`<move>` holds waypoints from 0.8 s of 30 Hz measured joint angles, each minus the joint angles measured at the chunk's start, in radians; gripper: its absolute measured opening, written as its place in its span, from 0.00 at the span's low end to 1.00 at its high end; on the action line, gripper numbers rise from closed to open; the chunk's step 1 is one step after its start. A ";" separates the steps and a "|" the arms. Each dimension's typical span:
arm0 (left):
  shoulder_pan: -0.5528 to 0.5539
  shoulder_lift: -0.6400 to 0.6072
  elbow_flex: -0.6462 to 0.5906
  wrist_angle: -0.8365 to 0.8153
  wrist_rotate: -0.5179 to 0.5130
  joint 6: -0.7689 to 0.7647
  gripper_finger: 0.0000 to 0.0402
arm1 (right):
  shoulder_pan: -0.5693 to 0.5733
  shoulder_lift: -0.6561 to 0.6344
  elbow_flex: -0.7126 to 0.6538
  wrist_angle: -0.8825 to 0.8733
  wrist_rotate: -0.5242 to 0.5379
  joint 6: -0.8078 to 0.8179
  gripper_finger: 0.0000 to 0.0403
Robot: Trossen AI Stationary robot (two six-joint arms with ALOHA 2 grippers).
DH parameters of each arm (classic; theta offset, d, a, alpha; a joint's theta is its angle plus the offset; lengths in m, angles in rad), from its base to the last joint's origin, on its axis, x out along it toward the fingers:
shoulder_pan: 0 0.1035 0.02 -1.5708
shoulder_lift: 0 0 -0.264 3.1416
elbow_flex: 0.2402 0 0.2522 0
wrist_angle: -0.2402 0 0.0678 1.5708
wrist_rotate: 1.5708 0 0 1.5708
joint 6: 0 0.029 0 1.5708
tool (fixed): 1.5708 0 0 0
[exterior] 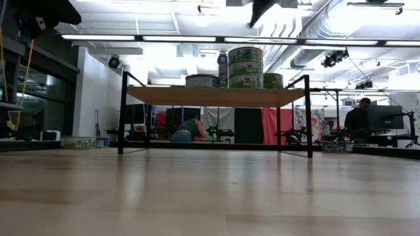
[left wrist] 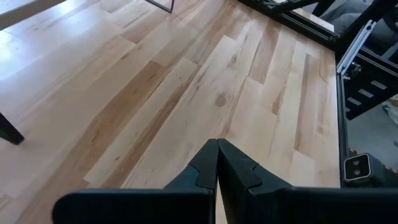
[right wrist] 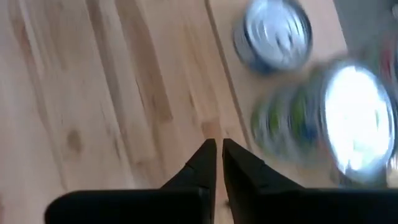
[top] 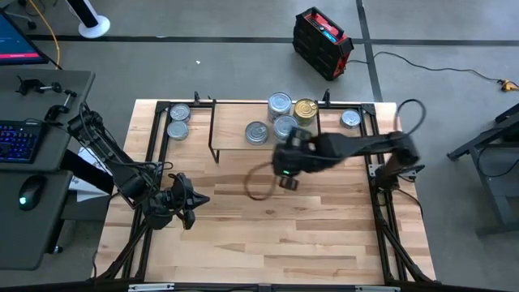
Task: Stack canned seafood by type on shelf
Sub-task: Adjust the light green tuna cans on the shelf
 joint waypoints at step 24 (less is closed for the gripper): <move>0.000 0.000 0.000 -0.012 0.000 -0.002 0.00 | -0.220 -0.415 -0.859 0.696 0.026 0.295 0.00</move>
